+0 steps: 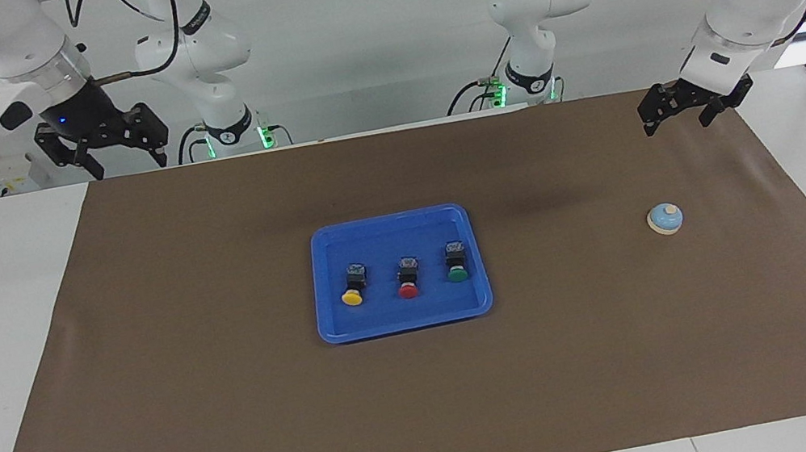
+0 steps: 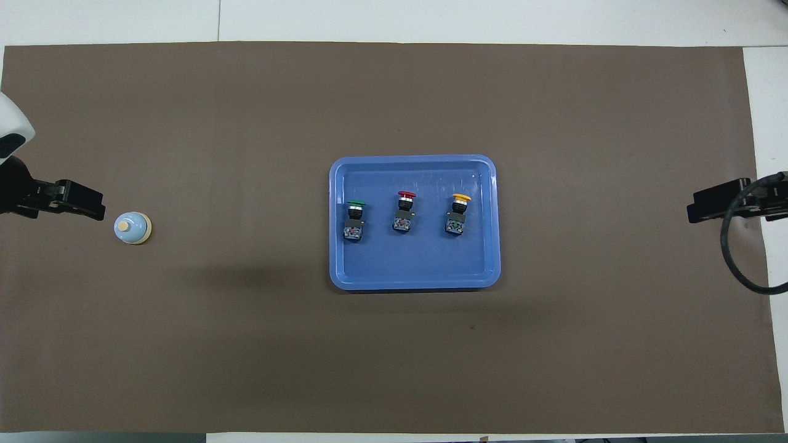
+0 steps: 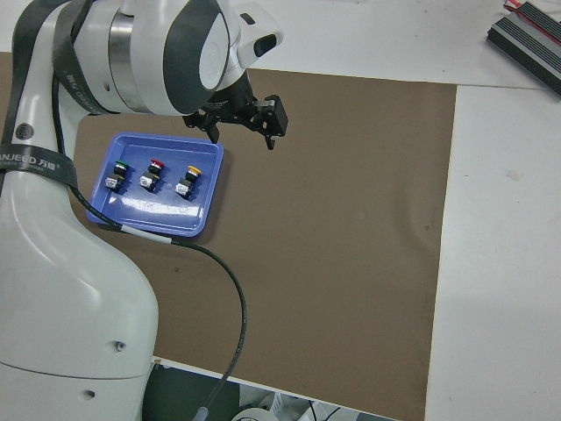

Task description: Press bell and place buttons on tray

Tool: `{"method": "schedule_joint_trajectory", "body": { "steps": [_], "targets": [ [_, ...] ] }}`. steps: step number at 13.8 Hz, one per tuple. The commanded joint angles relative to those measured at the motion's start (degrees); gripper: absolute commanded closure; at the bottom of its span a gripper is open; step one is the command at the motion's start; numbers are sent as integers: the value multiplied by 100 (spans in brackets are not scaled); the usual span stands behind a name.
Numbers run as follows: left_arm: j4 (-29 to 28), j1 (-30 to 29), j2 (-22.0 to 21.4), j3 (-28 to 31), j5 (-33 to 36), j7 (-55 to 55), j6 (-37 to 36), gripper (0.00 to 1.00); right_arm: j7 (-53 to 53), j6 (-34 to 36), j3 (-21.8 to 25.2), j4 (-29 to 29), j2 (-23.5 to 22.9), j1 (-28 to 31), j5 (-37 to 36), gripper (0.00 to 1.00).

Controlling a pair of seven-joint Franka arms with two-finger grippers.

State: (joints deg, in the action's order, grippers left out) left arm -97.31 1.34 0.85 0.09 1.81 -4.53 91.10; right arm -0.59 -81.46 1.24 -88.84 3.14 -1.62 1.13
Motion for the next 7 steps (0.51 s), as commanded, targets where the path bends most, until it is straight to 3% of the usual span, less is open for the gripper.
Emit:
{"method": "schedule_joint_trajectory", "body": {
  "steps": [1,7],
  "targets": [
    [309,103,170,105,-40,32,-286,0,129,-11,-80,-151,134,118,-16,0],
    [310,85,161,105,-40,67,-5,0,129,-11,-80,-151,134,118,-8,0]
  ]
}}
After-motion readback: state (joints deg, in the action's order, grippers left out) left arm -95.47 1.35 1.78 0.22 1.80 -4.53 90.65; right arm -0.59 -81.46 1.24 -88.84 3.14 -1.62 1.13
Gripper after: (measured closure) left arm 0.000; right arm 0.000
